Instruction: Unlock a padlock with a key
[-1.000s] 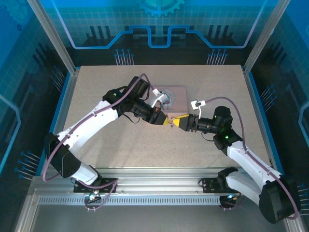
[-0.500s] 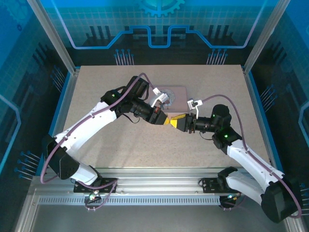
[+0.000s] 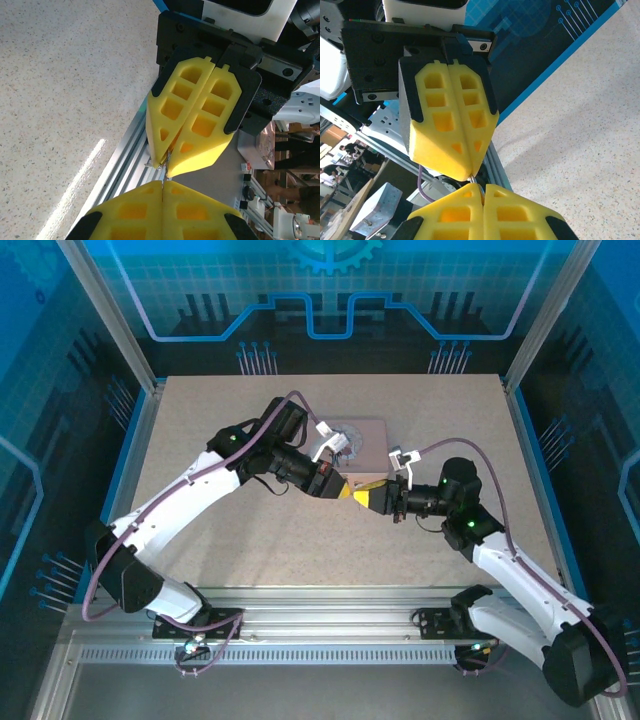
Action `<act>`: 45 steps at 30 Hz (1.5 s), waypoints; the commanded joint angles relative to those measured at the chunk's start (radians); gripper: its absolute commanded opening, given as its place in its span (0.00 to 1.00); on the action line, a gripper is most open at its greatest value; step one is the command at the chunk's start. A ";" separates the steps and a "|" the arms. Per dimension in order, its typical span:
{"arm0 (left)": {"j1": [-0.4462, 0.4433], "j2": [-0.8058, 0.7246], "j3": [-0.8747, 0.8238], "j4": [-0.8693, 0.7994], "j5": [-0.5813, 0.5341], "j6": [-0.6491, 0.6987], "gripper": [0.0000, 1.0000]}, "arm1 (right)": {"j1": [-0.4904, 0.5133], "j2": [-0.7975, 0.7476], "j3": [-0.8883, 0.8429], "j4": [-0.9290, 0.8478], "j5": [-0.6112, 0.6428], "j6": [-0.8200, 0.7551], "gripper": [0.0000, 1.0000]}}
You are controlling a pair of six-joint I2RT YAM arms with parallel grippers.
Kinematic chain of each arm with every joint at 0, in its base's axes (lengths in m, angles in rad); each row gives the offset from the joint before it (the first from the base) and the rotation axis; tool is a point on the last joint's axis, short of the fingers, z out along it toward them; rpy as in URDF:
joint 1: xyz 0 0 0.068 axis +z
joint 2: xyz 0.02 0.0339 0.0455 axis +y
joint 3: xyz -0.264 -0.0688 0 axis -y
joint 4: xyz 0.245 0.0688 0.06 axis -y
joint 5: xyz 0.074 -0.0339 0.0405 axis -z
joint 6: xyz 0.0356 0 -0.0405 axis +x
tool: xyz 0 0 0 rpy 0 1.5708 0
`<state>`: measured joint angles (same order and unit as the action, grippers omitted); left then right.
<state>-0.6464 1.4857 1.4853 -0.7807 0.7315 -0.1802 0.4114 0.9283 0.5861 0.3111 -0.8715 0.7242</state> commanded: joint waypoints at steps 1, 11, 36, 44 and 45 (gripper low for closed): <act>-0.007 -0.034 -0.002 0.024 0.008 0.005 0.13 | 0.011 -0.018 0.024 -0.012 -0.006 -0.026 0.00; 0.047 -0.132 -0.112 0.221 -0.024 -0.130 0.41 | 0.008 -0.070 -0.003 -0.027 0.121 -0.026 0.00; -0.004 -0.261 -0.635 0.730 -0.463 -0.377 0.99 | -0.018 -0.027 0.162 -0.386 0.502 -0.276 0.00; -0.059 -0.171 -0.773 0.954 -0.571 -0.406 0.99 | -0.072 0.204 0.359 -0.438 0.624 -0.368 0.00; -0.065 -0.156 -0.788 0.999 -0.579 -0.402 0.99 | -0.083 0.231 0.373 -0.430 0.624 -0.369 0.00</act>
<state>-0.6918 1.2938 0.7219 0.0647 0.2230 -0.5732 0.3603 1.1103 0.9096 -0.0963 -0.3084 0.4000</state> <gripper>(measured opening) 0.990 0.064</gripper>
